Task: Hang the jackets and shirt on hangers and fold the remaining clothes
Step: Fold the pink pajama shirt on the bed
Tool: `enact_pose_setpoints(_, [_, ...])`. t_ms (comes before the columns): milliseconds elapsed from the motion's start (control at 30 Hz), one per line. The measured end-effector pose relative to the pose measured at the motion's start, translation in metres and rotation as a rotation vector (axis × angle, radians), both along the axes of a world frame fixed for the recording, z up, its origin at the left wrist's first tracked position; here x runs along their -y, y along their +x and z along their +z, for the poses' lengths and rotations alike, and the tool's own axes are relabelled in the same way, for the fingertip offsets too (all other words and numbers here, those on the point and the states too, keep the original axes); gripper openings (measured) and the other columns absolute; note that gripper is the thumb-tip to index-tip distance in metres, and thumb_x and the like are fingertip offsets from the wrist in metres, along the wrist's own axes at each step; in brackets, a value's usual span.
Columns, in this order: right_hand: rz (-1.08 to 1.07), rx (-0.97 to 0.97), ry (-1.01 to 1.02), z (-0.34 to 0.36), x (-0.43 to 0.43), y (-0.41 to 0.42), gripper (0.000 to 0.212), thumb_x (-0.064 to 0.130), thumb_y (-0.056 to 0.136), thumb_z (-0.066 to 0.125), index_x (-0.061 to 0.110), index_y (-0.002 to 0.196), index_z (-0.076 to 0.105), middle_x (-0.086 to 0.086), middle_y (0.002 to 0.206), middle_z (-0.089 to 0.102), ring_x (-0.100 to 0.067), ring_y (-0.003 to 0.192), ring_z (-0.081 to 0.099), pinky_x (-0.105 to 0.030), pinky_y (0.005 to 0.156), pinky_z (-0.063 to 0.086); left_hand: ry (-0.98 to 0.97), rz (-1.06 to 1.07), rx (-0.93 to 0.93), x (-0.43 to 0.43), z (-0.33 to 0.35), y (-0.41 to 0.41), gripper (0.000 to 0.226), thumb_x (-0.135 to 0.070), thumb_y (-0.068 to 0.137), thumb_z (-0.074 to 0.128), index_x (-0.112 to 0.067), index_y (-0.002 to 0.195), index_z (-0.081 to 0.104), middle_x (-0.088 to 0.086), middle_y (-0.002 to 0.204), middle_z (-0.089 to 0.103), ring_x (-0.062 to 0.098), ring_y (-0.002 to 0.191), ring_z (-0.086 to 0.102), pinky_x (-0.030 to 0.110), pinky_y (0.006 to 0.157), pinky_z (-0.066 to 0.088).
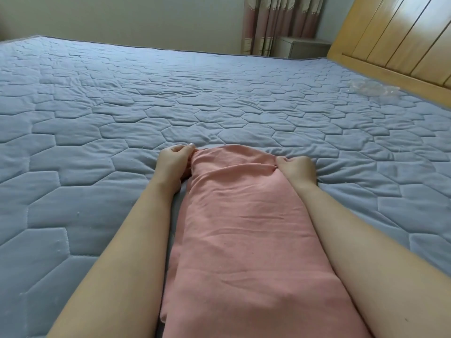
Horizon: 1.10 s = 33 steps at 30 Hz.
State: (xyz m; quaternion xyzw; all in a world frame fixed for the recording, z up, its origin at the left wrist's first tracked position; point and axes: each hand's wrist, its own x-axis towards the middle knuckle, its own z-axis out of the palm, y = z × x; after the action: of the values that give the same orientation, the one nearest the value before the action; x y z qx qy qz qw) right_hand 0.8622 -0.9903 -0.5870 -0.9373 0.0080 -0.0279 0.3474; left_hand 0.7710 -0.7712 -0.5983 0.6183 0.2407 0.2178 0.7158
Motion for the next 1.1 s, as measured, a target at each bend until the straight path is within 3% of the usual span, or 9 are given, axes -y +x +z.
enact_pose_setpoints(133, [0.271,0.266,-0.271,0.040,-0.034,-0.012,0.042,0.014,0.088,0.048,0.018,0.130,0.052,-0.015,0.134,0.045,-0.033,0.127,0.037,-0.042,0.103,0.032,-0.132,-0.012,0.000,0.000,0.003,0.000,0.021,-0.004,0.087,0.057,-0.010,0.069,0.067,0.004,0.060,0.056,0.015,0.051,0.046,0.022,0.046,0.037])
enact_pose_setpoints(233, [0.644,0.185,-0.125,0.064,-0.068,-0.030,0.022,0.023,0.094,0.054,0.011,0.107,0.068,-0.008,0.103,0.063,-0.022,0.101,0.055,-0.030,0.086,0.041,-0.217,-0.040,-0.017,-0.002,0.010,0.001,0.017,-0.003,0.089,0.051,-0.005,0.078,0.064,0.009,0.068,0.061,0.018,0.056,0.054,0.025,0.051,0.044])
enact_pose_setpoints(333, [0.793,-0.045,-0.298,0.073,-0.092,-0.040,0.039,0.050,0.088,0.059,0.012,0.082,0.067,0.000,0.070,0.060,-0.014,0.066,0.053,-0.028,0.060,0.041,-0.252,-0.073,-0.046,-0.008,0.015,-0.001,0.017,-0.003,0.090,0.043,-0.002,0.081,0.058,0.012,0.069,0.056,0.019,0.054,0.052,0.024,0.047,0.043])
enact_pose_setpoints(500, [0.737,-0.020,-0.259,0.072,-0.108,-0.035,0.027,0.041,0.079,0.074,0.016,0.071,0.067,0.002,0.065,0.057,-0.012,0.067,0.052,-0.022,0.055,0.039,-0.127,-0.261,-0.204,-0.017,0.027,-0.013,0.029,-0.012,0.094,0.040,-0.004,0.070,0.054,0.004,0.044,0.057,0.013,0.035,0.054,0.017,0.038,0.045])
enact_pose_setpoints(667, [0.491,0.000,0.032,0.067,-0.106,-0.029,0.021,0.022,0.076,0.078,0.018,0.065,0.061,0.003,0.065,0.057,-0.013,0.070,0.053,-0.022,0.059,0.042,0.118,-0.612,-0.376,-0.023,0.036,-0.028,0.052,-0.053,0.086,0.054,-0.005,0.070,0.063,0.008,0.059,0.066,0.013,0.048,0.059,0.019,0.049,0.050])
enact_pose_setpoints(767, [0.397,0.033,0.091,0.067,-0.107,-0.026,0.022,0.022,0.075,0.078,0.019,0.064,0.059,0.002,0.070,0.060,-0.014,0.075,0.057,-0.027,0.072,0.048,0.249,-0.716,-0.377,-0.020,0.038,-0.033,0.040,-0.049,0.076,0.066,-0.009,0.075,0.065,0.005,0.064,0.067,0.011,0.054,0.060,0.020,0.057,0.052])
enact_pose_setpoints(900, [0.420,0.178,0.016,0.073,-0.120,-0.023,0.018,0.024,0.079,0.074,0.019,0.071,0.059,0.002,0.079,0.060,-0.013,0.081,0.055,-0.021,0.071,0.037,0.234,-0.767,-0.338,-0.018,0.038,-0.033,0.032,-0.043,0.081,0.065,-0.012,0.074,0.062,0.001,0.064,0.065,0.009,0.053,0.061,0.017,0.054,0.051])
enact_pose_setpoints(1033, [0.433,0.323,-0.022,0.070,-0.134,-0.023,0.015,0.020,0.082,0.071,0.017,0.076,0.057,-0.005,0.088,0.065,-0.020,0.088,0.058,-0.028,0.077,0.042,0.174,-0.645,-0.341,-0.012,0.037,-0.025,0.029,-0.038,0.089,0.062,-0.009,0.088,0.061,0.008,0.078,0.062,0.016,0.062,0.060,0.022,0.055,0.053])
enact_pose_setpoints(1100, [0.500,0.235,-0.184,0.067,-0.133,-0.021,0.011,0.025,0.085,0.068,0.016,0.083,0.063,-0.006,0.095,0.066,-0.020,0.092,0.059,-0.027,0.075,0.041,0.128,-0.546,-0.358,-0.012,0.035,-0.021,0.018,-0.026,0.089,0.062,-0.008,0.089,0.059,0.010,0.075,0.060,0.015,0.057,0.058,0.022,0.050,0.052])
